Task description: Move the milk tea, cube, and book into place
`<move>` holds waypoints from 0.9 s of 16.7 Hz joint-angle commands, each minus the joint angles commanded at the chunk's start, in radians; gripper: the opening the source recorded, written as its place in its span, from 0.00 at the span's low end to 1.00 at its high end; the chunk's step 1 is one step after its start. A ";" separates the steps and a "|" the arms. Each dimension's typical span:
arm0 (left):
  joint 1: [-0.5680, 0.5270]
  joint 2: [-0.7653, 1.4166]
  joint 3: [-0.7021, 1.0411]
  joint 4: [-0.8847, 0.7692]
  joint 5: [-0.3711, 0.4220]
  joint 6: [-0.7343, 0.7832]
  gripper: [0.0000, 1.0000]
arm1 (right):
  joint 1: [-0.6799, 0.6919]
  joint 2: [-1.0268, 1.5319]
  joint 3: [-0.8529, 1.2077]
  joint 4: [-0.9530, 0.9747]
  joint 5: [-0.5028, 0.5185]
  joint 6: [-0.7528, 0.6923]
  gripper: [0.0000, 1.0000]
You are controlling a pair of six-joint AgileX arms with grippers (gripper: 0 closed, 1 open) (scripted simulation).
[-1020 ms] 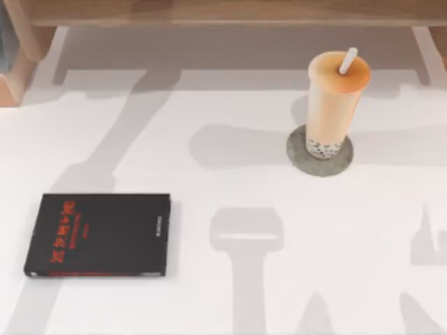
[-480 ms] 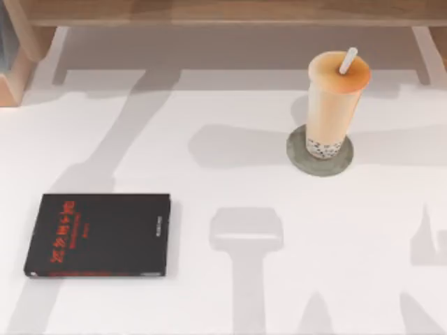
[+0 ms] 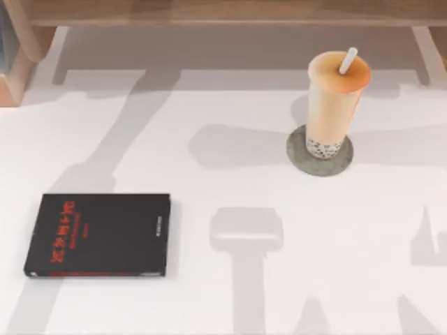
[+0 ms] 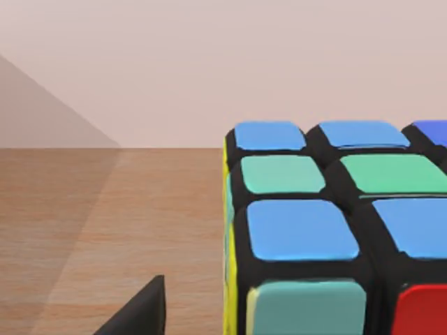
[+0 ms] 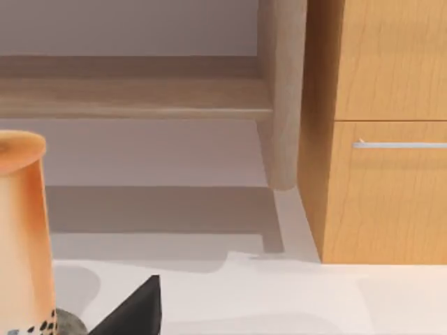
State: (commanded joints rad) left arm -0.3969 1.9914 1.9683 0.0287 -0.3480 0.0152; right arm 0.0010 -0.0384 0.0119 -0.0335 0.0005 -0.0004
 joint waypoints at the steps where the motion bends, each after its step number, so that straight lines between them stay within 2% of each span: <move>1: 0.000 0.000 0.000 0.000 0.000 0.000 1.00 | 0.000 -0.032 0.007 -0.030 0.000 -0.001 1.00; 9: 0.000 0.000 0.000 0.000 0.000 0.000 1.00 | 0.002 -0.322 0.042 -0.380 0.004 -0.004 1.00; 15: -0.002 0.000 0.000 0.000 0.000 0.000 1.00 | 0.003 -0.349 0.044 -0.410 0.005 -0.006 1.00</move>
State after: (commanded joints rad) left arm -0.3988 1.9913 1.9683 0.0289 -0.3481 0.0152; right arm 0.0038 -0.3875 0.0562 -0.4437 0.0050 -0.0060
